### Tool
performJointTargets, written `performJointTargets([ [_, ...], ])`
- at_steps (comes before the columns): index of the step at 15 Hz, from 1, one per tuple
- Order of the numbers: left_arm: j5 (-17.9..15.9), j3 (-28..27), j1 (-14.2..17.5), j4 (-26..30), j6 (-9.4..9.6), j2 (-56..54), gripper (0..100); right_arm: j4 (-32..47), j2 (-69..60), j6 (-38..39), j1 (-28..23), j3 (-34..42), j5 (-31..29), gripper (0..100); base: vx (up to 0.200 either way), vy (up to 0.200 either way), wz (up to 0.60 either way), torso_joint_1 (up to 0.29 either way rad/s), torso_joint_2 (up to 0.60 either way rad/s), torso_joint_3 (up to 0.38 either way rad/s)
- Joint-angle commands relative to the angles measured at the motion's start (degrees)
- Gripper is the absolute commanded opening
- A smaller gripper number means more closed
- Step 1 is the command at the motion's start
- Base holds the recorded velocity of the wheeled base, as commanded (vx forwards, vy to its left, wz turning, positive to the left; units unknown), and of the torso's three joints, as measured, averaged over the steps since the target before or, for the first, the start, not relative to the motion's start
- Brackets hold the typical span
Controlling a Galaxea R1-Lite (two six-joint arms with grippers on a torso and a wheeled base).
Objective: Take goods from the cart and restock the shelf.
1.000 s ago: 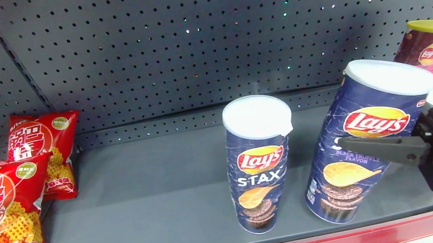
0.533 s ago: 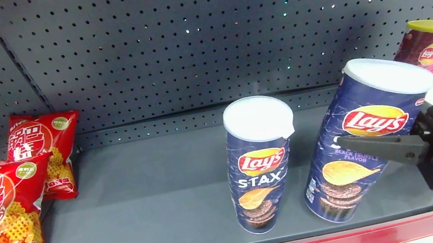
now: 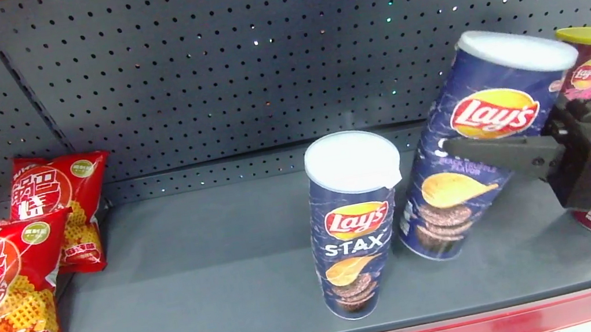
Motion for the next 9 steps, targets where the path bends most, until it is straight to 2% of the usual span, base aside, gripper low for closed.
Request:
performJointTargets([
  [1, 0.0, 0.0, 0.0, 0.0, -0.02, 0.1, 100, 0.5, 6.7, -0.1, -1.6, -7.7, -0.9, 0, 0.0, 0.0, 0.0, 0.0, 0.0, 0.0],
  [3, 0.0, 0.0, 0.0, 0.0, -0.02, 0.1, 100, 0.5, 11.9, -0.1, -3.9, -14.4, -1.7, 0, 0.0, 0.0, 0.0, 0.0, 0.0, 0.0],
  [6, 0.0, 0.0, 0.0, 0.0, -0.02, 0.1, 100, 0.3, 18.7, -0.3, -6.4, -20.5, -1.4, 0, 0.0, 0.0, 0.0, 0.0, 0.0, 0.0],
  [9, 0.0, 0.0, 0.0, 0.0, -0.02, 0.1, 100, 0.5, 27.7, -0.8, -6.1, -30.9, 7.1, 0, 0.0, 0.0, 0.0, 0.0, 0.0, 0.0],
])
